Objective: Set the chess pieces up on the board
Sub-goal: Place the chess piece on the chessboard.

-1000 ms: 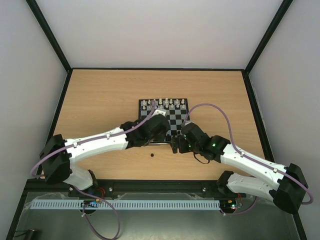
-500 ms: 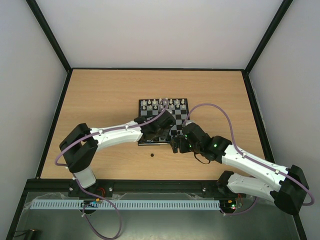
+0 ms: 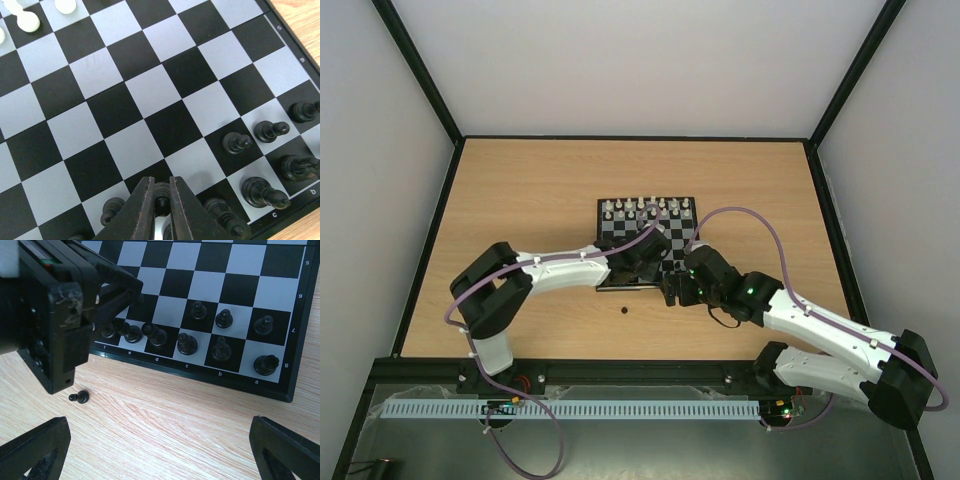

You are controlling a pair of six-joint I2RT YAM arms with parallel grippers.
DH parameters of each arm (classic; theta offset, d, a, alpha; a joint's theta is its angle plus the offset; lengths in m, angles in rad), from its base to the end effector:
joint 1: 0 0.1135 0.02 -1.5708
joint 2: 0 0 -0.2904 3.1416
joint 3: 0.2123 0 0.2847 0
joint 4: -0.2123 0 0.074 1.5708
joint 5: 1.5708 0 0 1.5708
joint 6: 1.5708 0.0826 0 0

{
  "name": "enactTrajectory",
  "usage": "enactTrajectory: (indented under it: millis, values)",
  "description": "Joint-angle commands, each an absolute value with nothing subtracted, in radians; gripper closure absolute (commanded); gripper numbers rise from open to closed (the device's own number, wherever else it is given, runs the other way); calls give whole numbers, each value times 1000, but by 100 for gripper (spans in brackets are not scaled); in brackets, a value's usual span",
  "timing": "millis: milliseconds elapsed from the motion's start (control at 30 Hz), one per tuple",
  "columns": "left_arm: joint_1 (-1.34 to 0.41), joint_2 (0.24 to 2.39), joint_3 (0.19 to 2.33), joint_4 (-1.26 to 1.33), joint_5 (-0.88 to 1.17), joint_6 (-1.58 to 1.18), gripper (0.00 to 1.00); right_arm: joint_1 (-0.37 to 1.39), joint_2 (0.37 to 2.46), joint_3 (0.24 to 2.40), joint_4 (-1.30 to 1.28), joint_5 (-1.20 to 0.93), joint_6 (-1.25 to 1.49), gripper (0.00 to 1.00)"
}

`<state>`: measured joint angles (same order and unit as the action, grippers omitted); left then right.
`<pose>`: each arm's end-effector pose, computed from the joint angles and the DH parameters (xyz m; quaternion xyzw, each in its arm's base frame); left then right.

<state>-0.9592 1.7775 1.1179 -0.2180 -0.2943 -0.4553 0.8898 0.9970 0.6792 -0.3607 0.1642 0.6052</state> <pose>0.2689 -0.3416 0.1569 0.1837 0.9134 -0.1135 0.3450 0.1783 0.1986 0.2298 -0.0925 0.8950 0.2381 0.3657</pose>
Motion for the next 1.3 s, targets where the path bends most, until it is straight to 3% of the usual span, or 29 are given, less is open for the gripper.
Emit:
enactTrajectory:
  millis: [0, 833, 1267]
  values:
    - [-947, 1806, 1106, -186, -288, -455, 91, 891, 1005, 673, -370, 166, 594, 1]
    - [-934, 1856, 1097, -171, -304, -475, 87, 893, 1011, 670, -368, 161, 592, 1]
    - [-939, 1783, 1111, -195, -303, -479, 56, 892, 1017, 673, -369, 160, 592, 1]
